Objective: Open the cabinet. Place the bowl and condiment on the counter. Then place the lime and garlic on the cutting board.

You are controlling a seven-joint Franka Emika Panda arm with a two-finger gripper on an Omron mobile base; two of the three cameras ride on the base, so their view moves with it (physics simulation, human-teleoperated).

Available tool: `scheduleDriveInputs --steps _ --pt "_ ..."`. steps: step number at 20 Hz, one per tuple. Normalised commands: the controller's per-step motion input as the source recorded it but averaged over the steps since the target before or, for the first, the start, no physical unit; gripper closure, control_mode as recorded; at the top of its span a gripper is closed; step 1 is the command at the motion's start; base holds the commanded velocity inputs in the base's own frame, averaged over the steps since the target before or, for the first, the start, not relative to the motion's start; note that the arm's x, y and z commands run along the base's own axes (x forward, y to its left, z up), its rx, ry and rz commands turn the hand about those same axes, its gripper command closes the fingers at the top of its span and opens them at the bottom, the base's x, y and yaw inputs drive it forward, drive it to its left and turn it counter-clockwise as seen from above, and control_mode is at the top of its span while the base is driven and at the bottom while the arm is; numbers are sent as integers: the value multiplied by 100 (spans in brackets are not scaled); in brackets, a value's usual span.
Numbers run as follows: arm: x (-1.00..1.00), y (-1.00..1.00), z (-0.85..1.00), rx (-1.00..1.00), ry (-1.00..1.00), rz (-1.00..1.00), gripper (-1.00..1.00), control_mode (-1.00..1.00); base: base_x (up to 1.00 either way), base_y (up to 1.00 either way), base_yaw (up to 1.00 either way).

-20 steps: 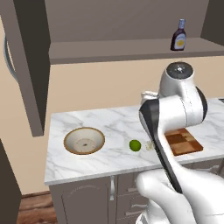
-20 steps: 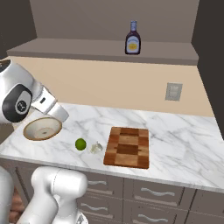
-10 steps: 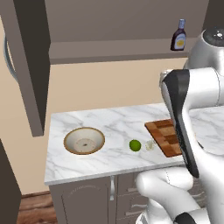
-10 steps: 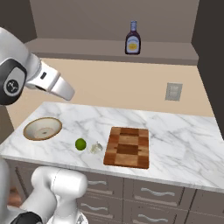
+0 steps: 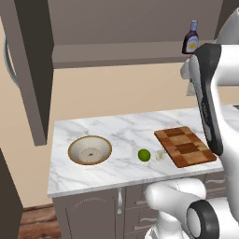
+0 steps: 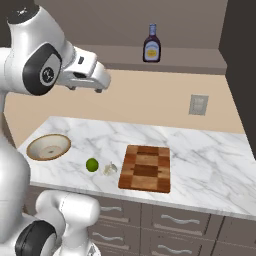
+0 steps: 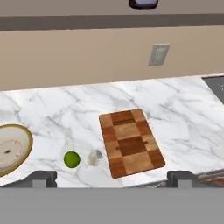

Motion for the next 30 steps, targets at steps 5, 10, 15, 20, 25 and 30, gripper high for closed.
scheduleDriveInputs --steps 5,10,15,20,25,30 --pt "25 -32 14 0 -13 25 -100 -100 0 0 0" --pt "3 -18 33 0 -20 21 -100 -100 0 0 0" --pt "-3 8 18 -2 -8 6 -100 -100 0 0 0" --pt "13 35 15 -4 0 0 -100 -100 0 0 0" --pt "31 23 29 0 -10 0 -100 -100 0 0 0" --pt "33 -2 10 0 -11 0 -100 -100 0 0 0"
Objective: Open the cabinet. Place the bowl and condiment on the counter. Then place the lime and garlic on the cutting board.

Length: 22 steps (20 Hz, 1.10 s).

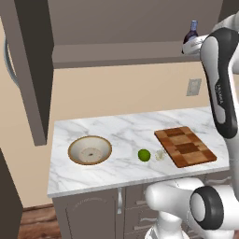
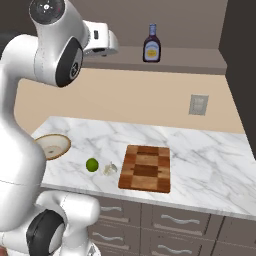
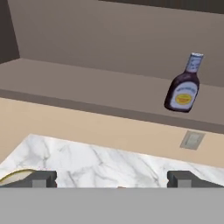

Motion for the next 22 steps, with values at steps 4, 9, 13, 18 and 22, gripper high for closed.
scheduleDriveInputs --steps 4,9,13,18,22 --pt "27 -14 0 0 -3 -5 -100 -100 0 0 0" --pt "49 -20 4 0 3 -13 -100 -100 0 0 0" --pt "41 -23 8 0 1 -13 -100 -100 0 0 0" --pt "39 -33 21 0 1 -7 -100 -100 0 0 0" --pt "17 -54 25 0 0 -2 -100 -100 0 0 0"
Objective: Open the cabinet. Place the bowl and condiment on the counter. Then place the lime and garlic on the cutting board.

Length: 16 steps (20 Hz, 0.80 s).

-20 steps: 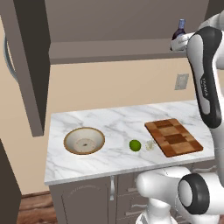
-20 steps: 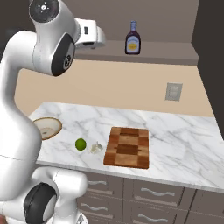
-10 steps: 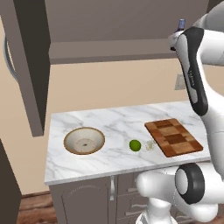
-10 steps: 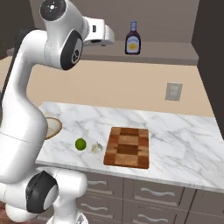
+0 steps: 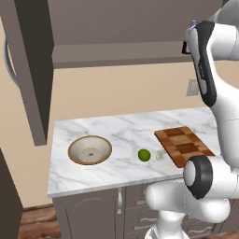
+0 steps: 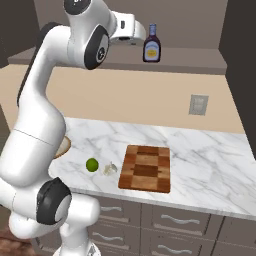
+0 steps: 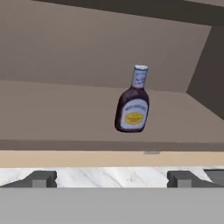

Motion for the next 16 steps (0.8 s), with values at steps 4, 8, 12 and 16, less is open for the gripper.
scheduleDriveInputs --steps 4,8,12,16 --pt "21 -29 6 5 0 0 -100 -100 0 0 0" --pt "47 0 0 0 0 0 -100 -100 0 0 0" --pt "57 -2 0 0 0 0 -100 -100 0 0 0" --pt "26 -35 3 0 0 0 -100 -100 0 0 0"
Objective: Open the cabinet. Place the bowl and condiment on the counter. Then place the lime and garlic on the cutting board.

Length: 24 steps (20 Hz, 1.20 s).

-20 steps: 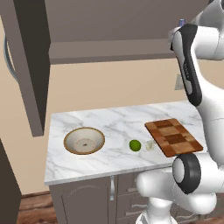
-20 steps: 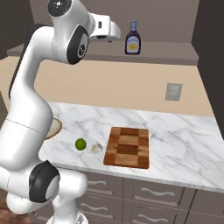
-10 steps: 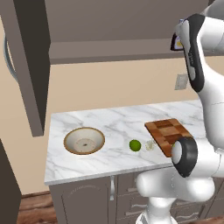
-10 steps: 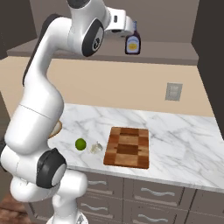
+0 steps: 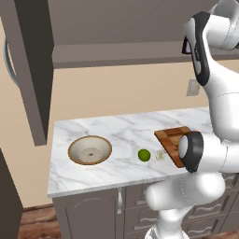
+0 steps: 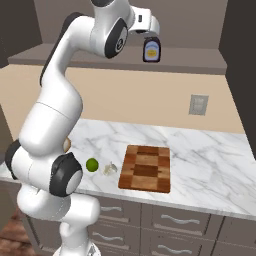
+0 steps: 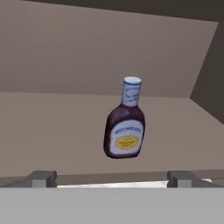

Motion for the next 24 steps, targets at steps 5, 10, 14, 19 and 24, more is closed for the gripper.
scheduleDriveInputs --steps 5,10,14,19,24 --pt "20 -36 0 0 0 0 -100 -100 0 0 0" --pt "38 -5 0 0 0 0 -100 -100 0 0 0" --pt "39 -2 0 0 0 1 -100 -100 0 0 0" --pt "37 -12 0 0 0 0 -100 -100 0 0 0" --pt "38 -15 0 0 0 0 -100 -100 0 0 0"
